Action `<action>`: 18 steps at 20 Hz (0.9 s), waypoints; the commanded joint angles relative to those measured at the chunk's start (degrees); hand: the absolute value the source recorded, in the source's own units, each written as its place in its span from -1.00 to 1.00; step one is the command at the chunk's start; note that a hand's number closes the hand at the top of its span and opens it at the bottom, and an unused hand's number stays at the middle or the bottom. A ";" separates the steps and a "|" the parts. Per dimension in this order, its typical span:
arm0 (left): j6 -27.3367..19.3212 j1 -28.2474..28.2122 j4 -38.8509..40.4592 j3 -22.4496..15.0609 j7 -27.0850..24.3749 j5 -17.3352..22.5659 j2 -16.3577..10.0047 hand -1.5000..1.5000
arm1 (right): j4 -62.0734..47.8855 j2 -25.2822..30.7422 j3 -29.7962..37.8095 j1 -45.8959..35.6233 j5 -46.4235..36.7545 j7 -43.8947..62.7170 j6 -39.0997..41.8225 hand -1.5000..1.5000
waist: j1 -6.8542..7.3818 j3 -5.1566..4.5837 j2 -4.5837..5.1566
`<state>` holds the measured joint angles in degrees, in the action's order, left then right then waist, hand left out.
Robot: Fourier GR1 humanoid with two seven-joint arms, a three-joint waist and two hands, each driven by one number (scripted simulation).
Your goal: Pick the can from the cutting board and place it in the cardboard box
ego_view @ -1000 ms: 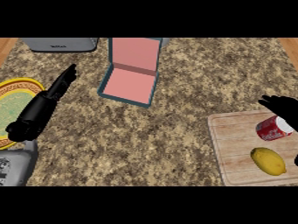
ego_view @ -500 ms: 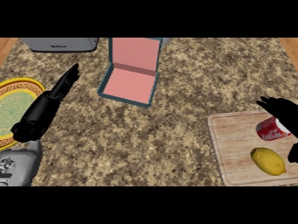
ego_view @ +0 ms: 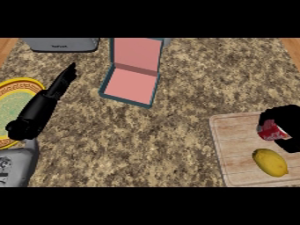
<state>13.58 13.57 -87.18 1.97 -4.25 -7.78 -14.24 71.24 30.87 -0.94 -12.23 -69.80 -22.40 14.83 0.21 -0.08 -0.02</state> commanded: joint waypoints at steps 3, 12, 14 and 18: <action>-0.25 2.85 1.55 0.37 1.78 -0.89 1.06 0.00 | -5.68 -1.06 0.64 -1.92 -2.14 -5.35 -9.85 1.00 | -0.11 0.09 0.10; 1.91 -0.66 -2.35 -1.35 0.65 -0.43 1.34 0.00 | 6.80 -21.77 -15.19 -5.86 -4.41 -0.22 -7.04 1.00 | 3.21 -0.11 -0.15; 2.18 1.51 -1.86 -3.03 0.68 -0.87 2.38 0.00 | 4.31 -30.01 -20.87 -9.21 -4.78 0.56 -6.10 1.00 | 7.04 -0.02 1.06; 3.01 3.12 -0.65 -4.56 0.28 -1.05 3.23 0.00 | 4.67 -30.54 -30.47 -15.54 1.50 7.70 -6.50 1.00 | 9.30 0.14 1.26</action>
<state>15.94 14.94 -88.85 -1.19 -3.78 -8.56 -11.77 75.39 5.23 -22.55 -22.68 -71.46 -19.97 8.29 7.37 -0.07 0.81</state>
